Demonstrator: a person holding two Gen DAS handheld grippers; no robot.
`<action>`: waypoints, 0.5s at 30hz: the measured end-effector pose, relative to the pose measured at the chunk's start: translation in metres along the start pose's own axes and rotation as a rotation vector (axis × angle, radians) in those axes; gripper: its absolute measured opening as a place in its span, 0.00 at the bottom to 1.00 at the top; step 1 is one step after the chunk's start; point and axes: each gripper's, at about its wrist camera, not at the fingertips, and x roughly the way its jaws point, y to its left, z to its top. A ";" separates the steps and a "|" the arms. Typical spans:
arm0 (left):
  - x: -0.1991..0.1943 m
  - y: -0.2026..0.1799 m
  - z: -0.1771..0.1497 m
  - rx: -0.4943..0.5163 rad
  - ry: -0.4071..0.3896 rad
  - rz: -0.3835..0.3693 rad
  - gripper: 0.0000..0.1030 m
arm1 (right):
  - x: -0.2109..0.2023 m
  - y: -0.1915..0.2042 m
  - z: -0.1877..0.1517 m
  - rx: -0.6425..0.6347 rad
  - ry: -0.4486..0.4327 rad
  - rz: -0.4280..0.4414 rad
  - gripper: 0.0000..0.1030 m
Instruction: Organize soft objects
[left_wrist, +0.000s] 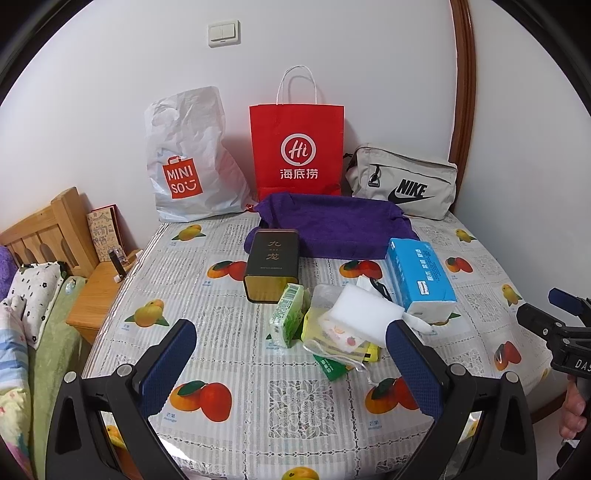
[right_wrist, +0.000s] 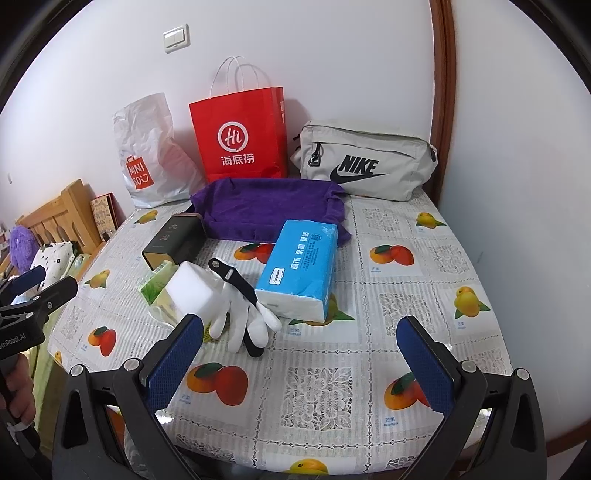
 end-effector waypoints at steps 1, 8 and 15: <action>0.000 0.000 0.000 -0.001 0.000 0.001 1.00 | 0.000 0.000 0.000 0.001 0.000 0.000 1.00; 0.000 0.001 -0.001 -0.001 -0.002 0.002 1.00 | 0.000 -0.001 -0.001 0.001 0.002 0.001 1.00; 0.000 0.002 -0.002 0.003 -0.007 0.003 1.00 | 0.000 -0.004 -0.002 0.010 0.006 0.001 1.00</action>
